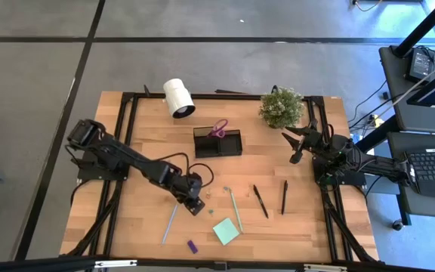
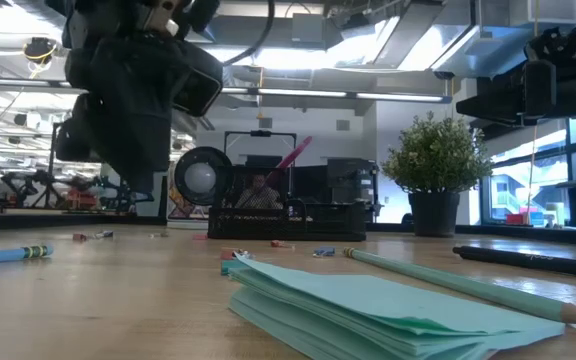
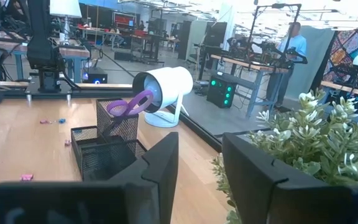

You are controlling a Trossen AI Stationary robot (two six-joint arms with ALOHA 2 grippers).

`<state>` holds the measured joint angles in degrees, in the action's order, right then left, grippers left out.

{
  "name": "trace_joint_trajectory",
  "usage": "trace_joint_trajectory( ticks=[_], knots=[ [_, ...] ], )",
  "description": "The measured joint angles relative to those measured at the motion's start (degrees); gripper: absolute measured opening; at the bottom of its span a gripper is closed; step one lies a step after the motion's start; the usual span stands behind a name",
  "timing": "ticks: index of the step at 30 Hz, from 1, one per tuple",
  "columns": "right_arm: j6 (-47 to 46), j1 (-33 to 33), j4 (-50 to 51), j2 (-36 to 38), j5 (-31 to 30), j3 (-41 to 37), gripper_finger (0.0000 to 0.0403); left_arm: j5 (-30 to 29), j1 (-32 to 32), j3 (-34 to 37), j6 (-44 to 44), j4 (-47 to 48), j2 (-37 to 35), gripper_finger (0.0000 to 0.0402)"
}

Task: Pick and place office supplies into organizer
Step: Put the blue pencil into the black desk organizer

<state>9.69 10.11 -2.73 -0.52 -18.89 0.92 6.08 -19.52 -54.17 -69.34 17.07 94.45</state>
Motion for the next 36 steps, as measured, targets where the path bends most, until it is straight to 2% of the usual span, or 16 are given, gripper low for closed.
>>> trace_joint_trajectory(
  ticks=[14, 26, 30, 36],
  knots=[
    [-0.2, 0.0, 0.0, 0.0, 0.0, 0.0, 0.0129, -4.2, 0.6, 0.0, -2.5, -1.0, 0.3, 0.0102],
    [-0.2, 0.0, 0.0, 0.0, 0.0, 0.0, 0.0129, -3.2, 0.6, 0.0, -6.3, -1.0, 0.3, 0.0102],
    [-0.2, 0.0, 0.0, 0.0, 0.0, 0.0, 0.0129, -1.0, 0.5, 0.0, -6.1, -1.0, 0.3, 0.0102],
    [-0.2, 0.0, 0.0, 0.0, 0.0, 0.0, 0.0129, -0.9, 0.5, 0.0, -6.0, -1.0, 0.3, 0.0104]
  ],
)
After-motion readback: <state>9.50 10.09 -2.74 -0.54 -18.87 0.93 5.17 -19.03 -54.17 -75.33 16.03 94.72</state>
